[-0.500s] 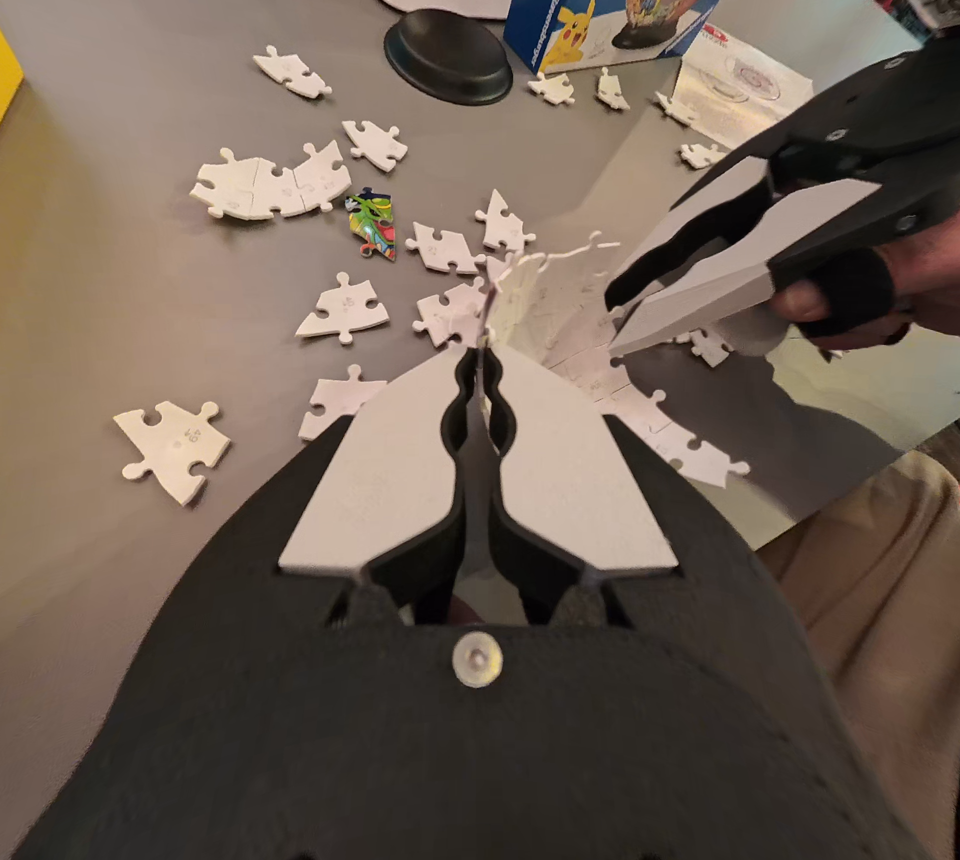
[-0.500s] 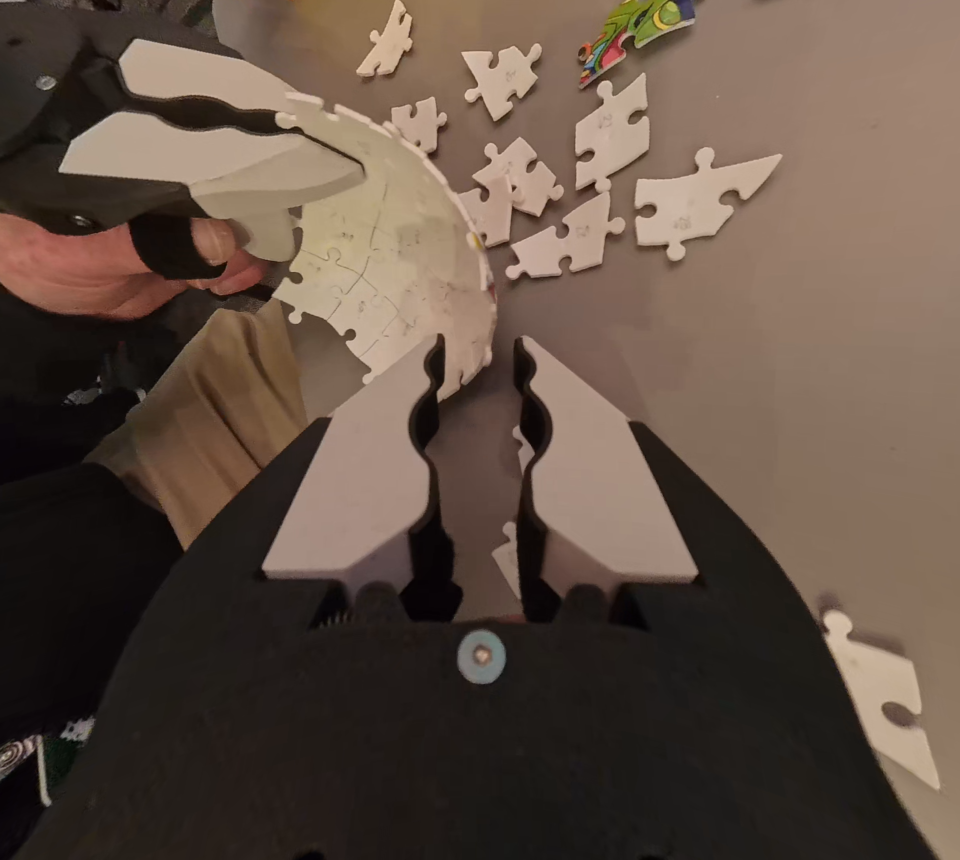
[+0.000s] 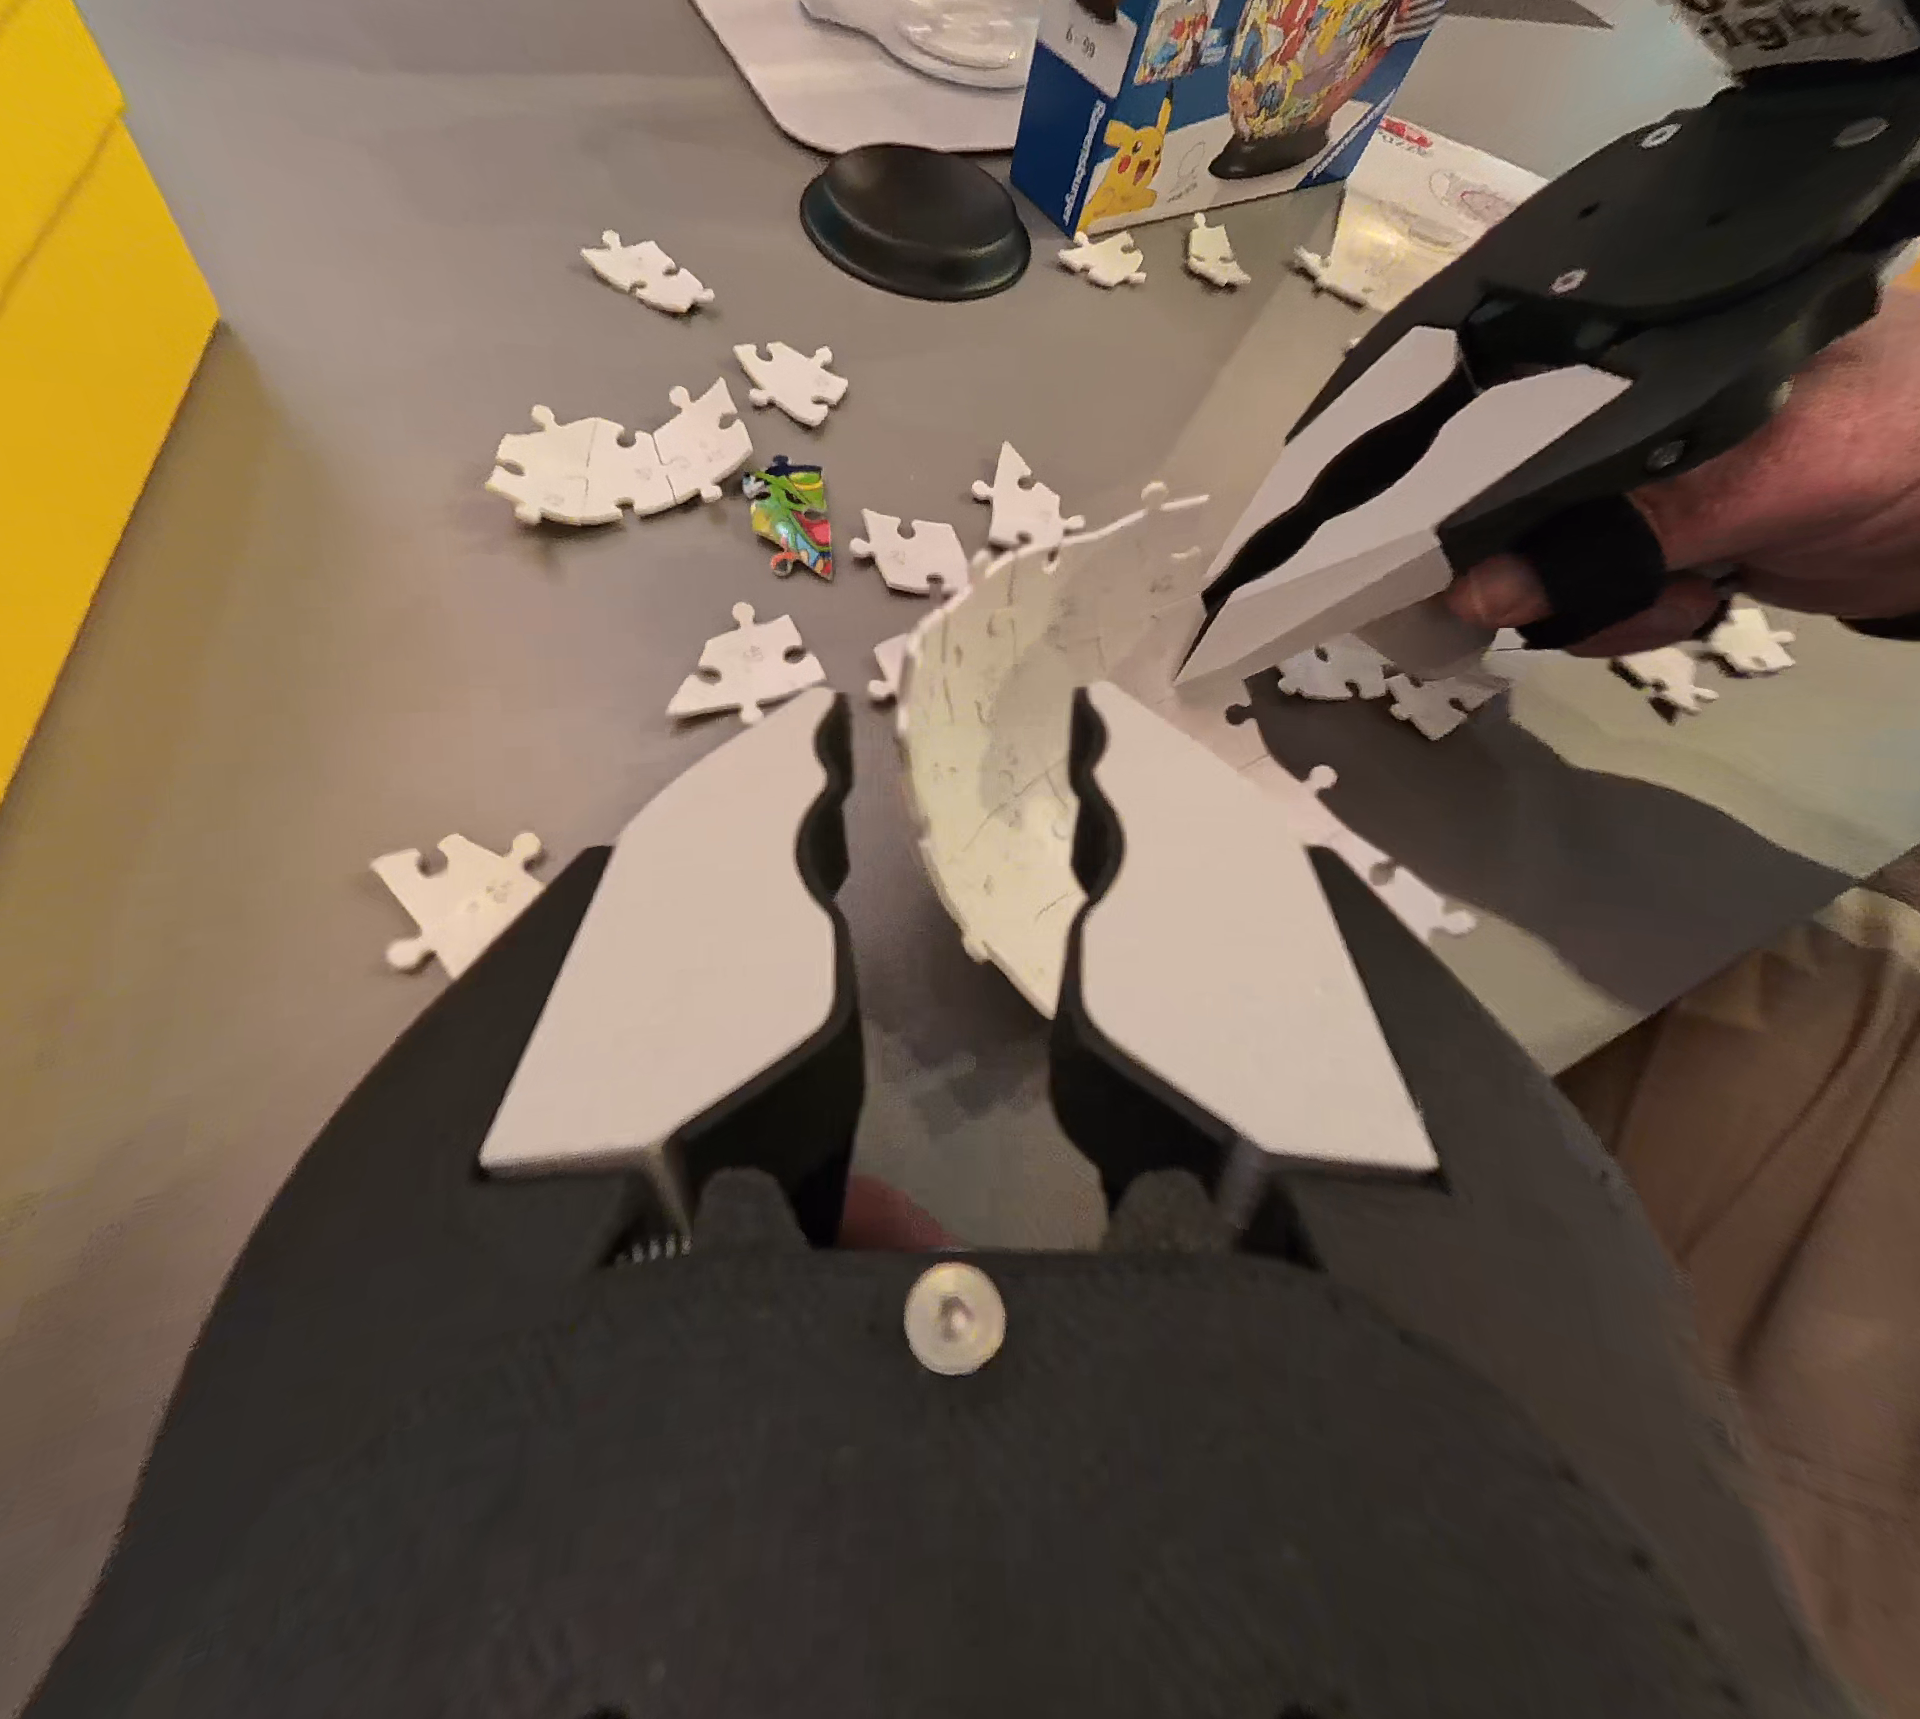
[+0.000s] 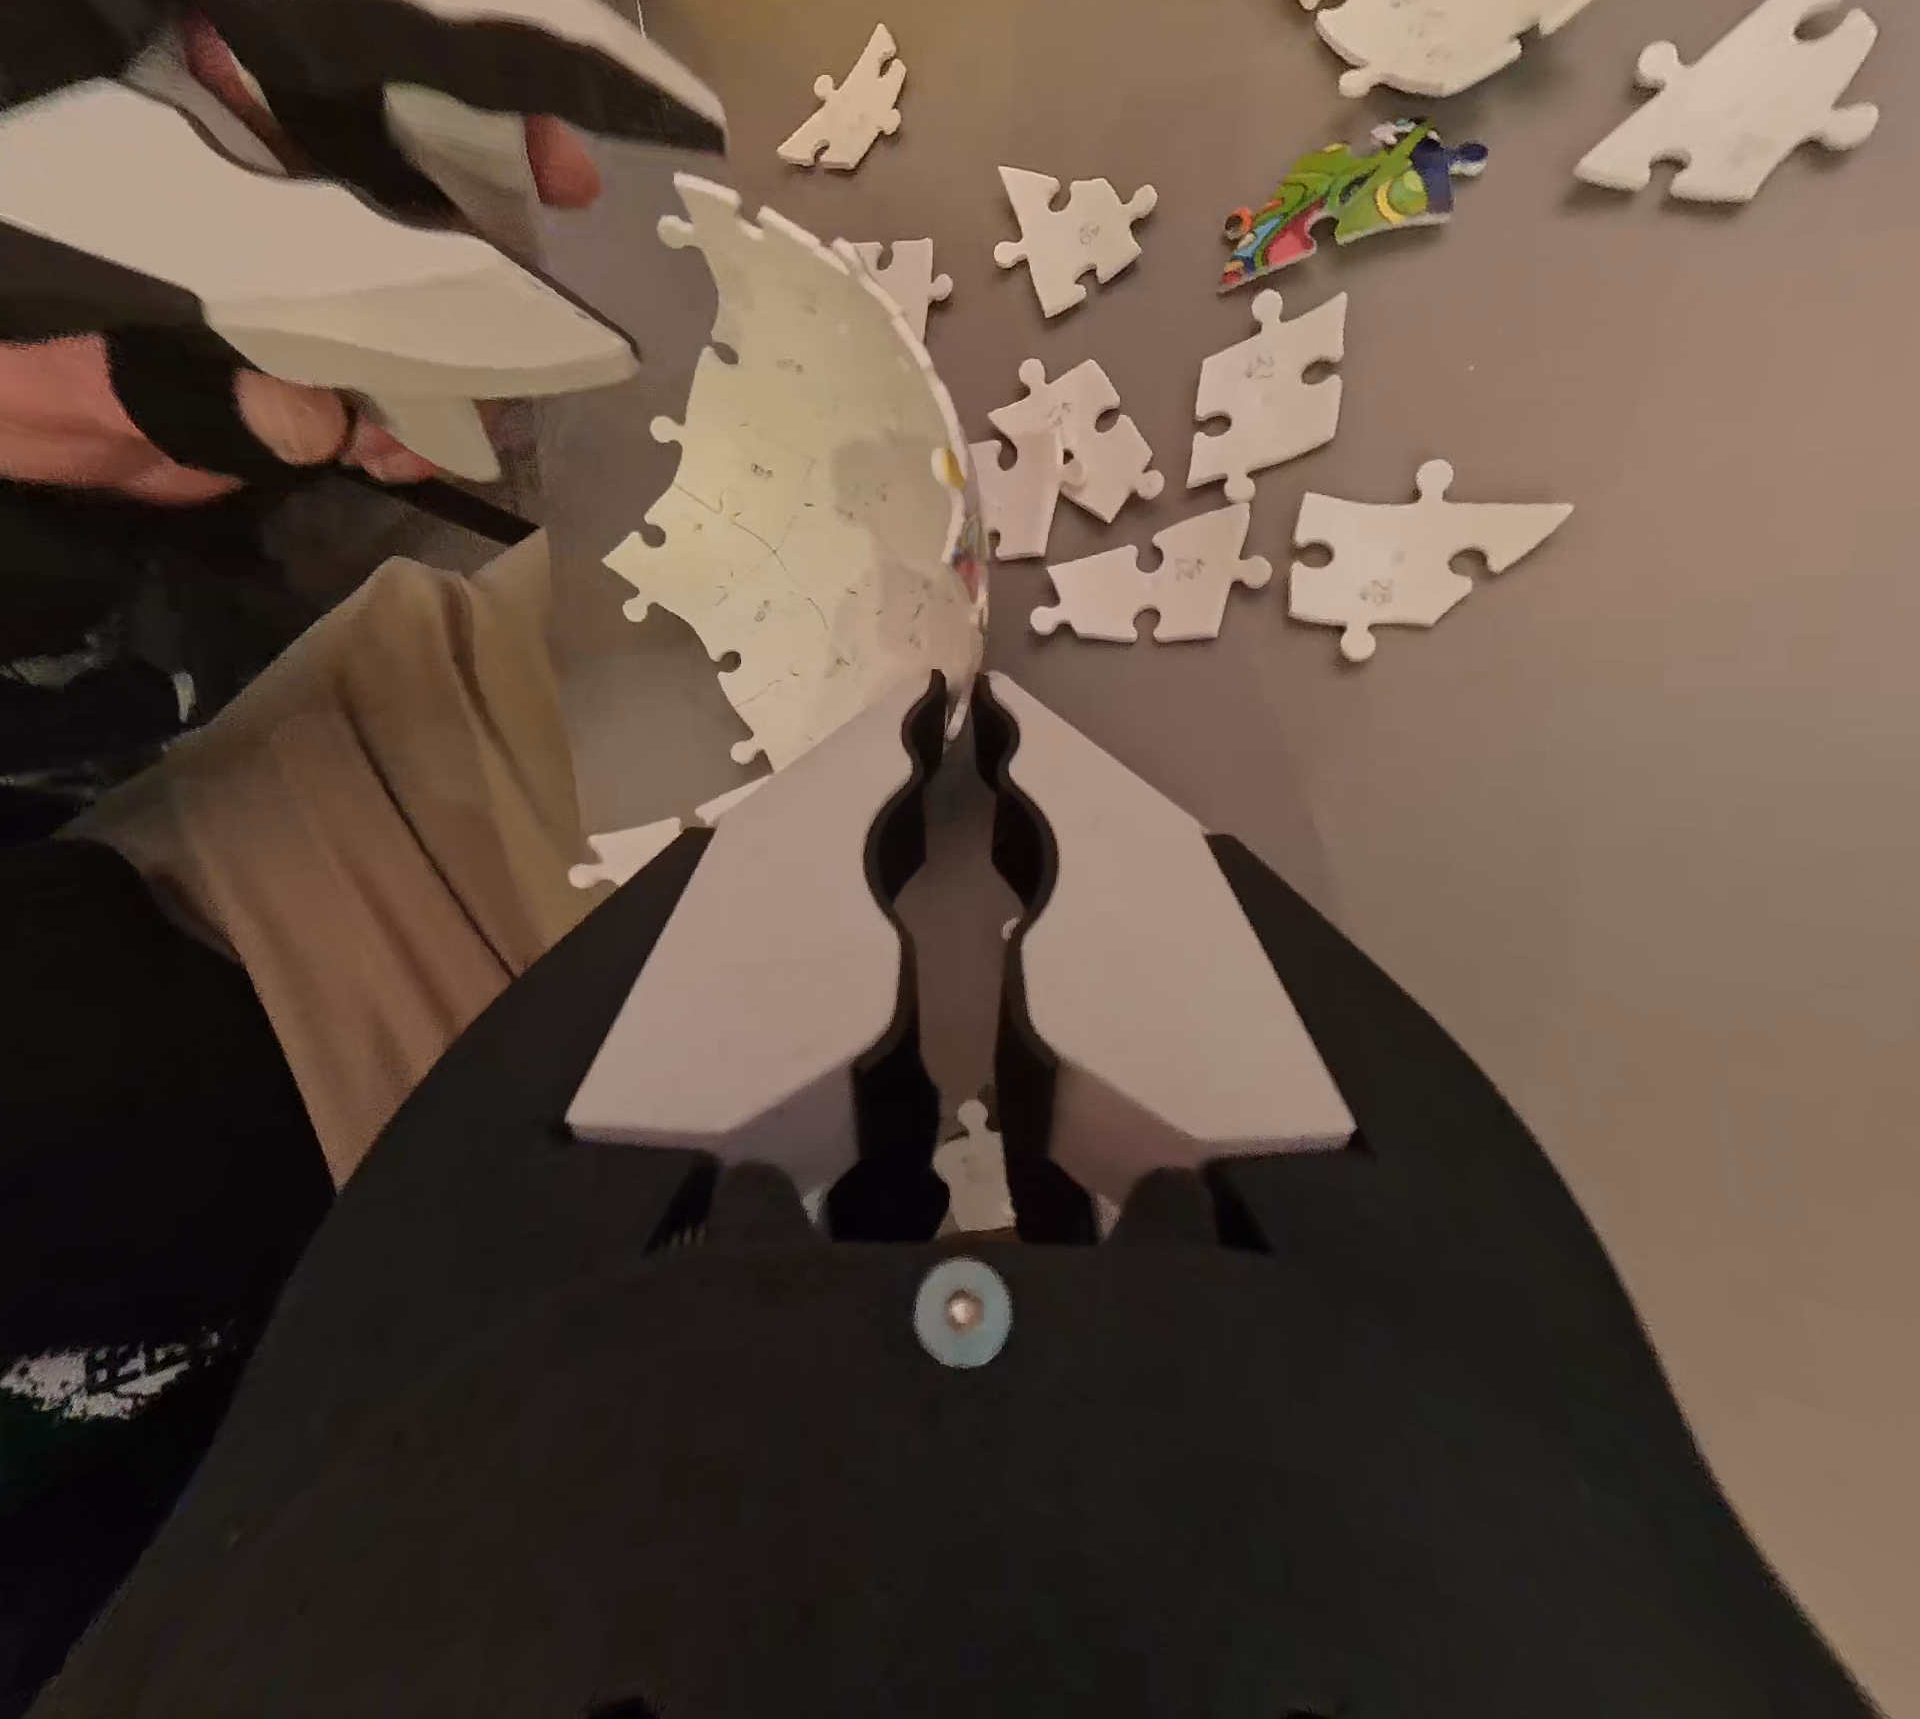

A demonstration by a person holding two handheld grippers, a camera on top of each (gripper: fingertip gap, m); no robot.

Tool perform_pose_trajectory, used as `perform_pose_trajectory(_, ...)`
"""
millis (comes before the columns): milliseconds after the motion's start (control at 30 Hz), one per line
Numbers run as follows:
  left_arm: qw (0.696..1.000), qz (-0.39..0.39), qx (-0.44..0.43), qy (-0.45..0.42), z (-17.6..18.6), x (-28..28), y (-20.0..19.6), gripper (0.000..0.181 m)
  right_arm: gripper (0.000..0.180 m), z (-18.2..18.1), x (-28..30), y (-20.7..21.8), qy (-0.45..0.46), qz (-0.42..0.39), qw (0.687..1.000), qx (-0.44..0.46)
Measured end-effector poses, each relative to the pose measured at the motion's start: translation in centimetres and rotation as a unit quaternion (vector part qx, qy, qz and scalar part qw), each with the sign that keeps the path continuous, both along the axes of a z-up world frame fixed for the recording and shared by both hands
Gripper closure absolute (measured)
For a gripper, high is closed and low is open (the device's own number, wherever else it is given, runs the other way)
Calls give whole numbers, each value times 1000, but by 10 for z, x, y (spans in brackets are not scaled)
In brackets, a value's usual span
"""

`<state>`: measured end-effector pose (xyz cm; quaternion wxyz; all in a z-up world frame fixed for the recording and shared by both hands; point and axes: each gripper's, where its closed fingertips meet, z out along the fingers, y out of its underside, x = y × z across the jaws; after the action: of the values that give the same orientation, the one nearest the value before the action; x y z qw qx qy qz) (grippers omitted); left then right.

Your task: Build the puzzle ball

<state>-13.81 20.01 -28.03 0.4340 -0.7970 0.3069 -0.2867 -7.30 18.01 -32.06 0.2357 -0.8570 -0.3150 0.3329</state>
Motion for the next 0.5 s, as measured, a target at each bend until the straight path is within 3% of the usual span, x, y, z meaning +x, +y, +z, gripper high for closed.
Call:
perform_pose_trajectory(233, 987, -113, 62, 96, 48, 5, 12, 130, 177, 7, -1, 4, -45, 74, 996, 26)
perform_pose_trajectory(367, 960, -197, 49, 192, 29, 23, 13, 124, 177, 11, -5, 7, -86, 131, 987, 45)
perform_pose_trajectory(500, 946, -241, 6, 217, 10, 31, 13, 122, 178, 15, -12, 11, -101, 185, 976, 60)
